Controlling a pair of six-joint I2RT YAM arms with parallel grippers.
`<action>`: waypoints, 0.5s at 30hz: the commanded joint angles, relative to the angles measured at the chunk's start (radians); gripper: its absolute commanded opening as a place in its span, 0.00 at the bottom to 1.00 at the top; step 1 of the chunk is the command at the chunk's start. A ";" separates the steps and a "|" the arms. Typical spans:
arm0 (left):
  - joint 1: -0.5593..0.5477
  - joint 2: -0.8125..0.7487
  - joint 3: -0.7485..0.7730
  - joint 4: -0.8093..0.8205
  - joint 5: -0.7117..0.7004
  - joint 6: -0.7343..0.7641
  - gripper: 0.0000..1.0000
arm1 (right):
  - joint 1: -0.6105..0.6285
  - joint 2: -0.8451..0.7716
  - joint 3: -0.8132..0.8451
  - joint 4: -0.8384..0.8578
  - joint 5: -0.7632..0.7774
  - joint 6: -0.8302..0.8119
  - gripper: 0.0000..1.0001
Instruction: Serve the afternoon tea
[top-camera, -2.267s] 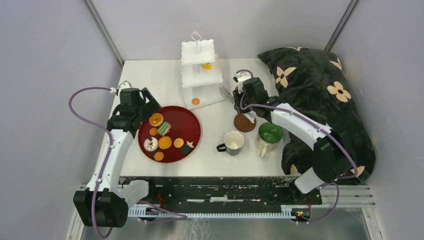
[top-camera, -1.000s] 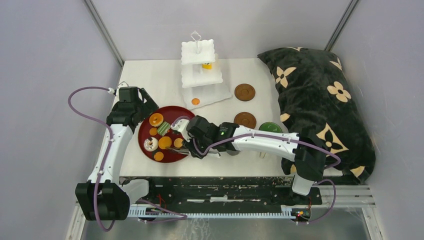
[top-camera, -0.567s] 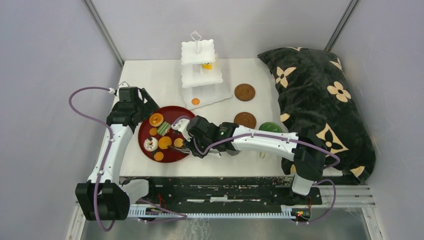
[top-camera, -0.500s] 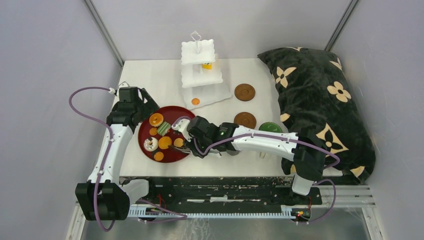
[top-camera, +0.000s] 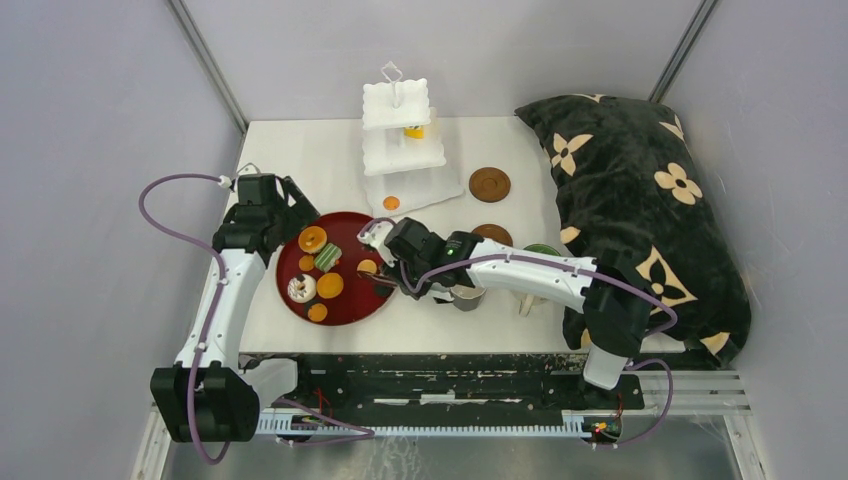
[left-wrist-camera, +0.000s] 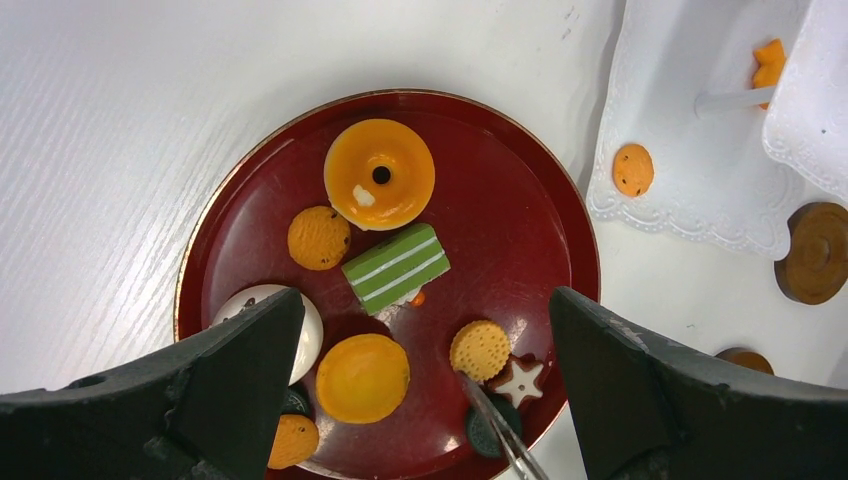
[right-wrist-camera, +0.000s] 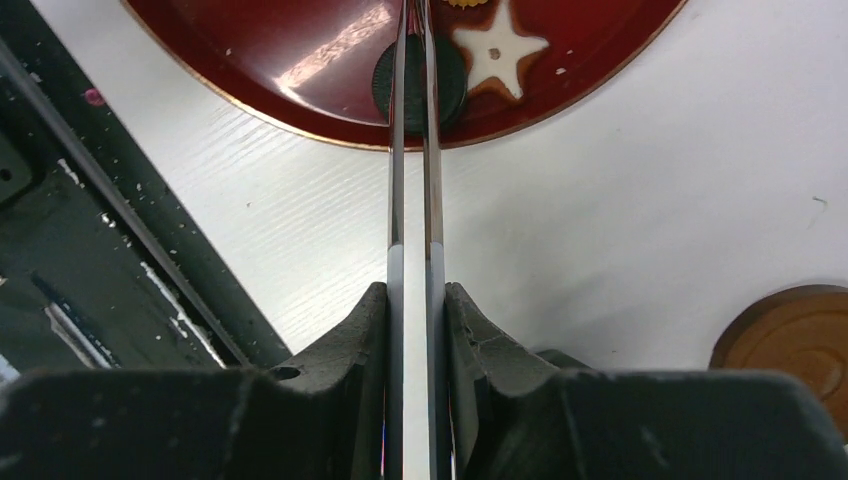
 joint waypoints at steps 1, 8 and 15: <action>0.004 -0.048 0.010 0.008 0.020 -0.007 1.00 | -0.021 0.018 0.098 -0.002 0.039 -0.029 0.11; 0.004 -0.088 -0.002 -0.008 0.021 0.000 0.99 | -0.020 -0.037 0.099 -0.013 -0.024 -0.009 0.11; 0.005 -0.101 -0.029 -0.001 0.032 0.001 0.99 | -0.022 -0.094 0.044 -0.030 -0.026 0.015 0.10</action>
